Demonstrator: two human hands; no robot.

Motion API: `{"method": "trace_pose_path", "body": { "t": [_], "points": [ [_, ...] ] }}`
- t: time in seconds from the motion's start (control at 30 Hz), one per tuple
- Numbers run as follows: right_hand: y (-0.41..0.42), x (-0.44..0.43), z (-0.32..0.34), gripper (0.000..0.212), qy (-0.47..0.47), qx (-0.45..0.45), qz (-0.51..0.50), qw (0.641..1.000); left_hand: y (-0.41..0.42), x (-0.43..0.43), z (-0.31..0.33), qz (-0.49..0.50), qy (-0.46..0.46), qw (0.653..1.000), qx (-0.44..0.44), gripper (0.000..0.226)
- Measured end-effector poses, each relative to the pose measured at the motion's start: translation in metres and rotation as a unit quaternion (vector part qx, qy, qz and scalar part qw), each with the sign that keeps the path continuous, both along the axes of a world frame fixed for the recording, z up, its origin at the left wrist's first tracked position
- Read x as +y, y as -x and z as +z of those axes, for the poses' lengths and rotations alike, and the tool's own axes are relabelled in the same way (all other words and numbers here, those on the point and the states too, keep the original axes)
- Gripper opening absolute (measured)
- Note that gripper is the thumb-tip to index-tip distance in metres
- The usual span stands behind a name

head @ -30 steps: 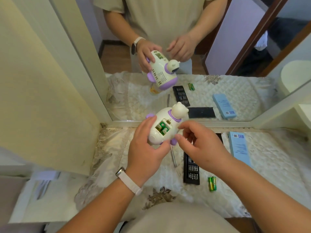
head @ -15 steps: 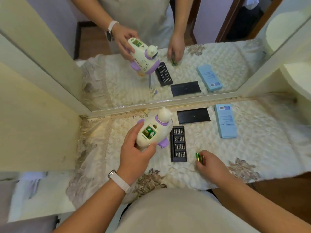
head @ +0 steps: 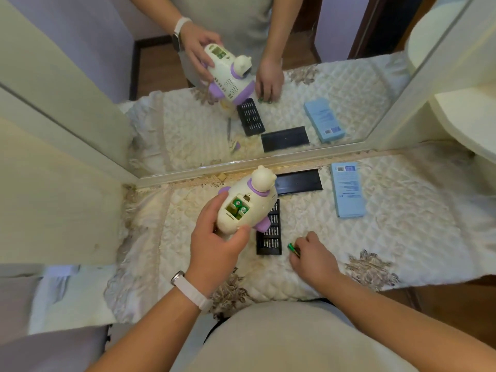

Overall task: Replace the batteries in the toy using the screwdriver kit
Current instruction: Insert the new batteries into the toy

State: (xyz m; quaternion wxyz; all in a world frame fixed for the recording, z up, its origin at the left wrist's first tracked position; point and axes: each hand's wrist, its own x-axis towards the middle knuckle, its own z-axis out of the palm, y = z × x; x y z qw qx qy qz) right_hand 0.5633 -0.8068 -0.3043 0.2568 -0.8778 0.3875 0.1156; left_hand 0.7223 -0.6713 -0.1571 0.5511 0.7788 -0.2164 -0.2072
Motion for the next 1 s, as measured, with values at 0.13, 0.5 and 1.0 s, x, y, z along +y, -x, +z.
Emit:
{"method": "trace_pose_path", "body": {
  "t": [0.13, 0.5, 1.0],
  "points": [
    [0.002, -0.020, 0.031, 0.018, -0.108, -0.089, -0.025, 0.990, 0.009, -0.007, 0.014, 0.015, 0.029, 0.999, -0.007, 0.066],
    [-0.009, -0.072, 0.199, 0.024, -0.209, -0.371, -0.056, 0.903, 0.037, -0.045, 0.053, 0.035, 0.103, 0.993, -0.042, 0.064],
    [0.012, -0.082, 0.265, 0.023, -0.227, -0.493, 0.033, 0.839, 0.073, -0.088, 0.074, 0.040, 0.135, 0.985, -0.100, 0.067]
  ]
}}
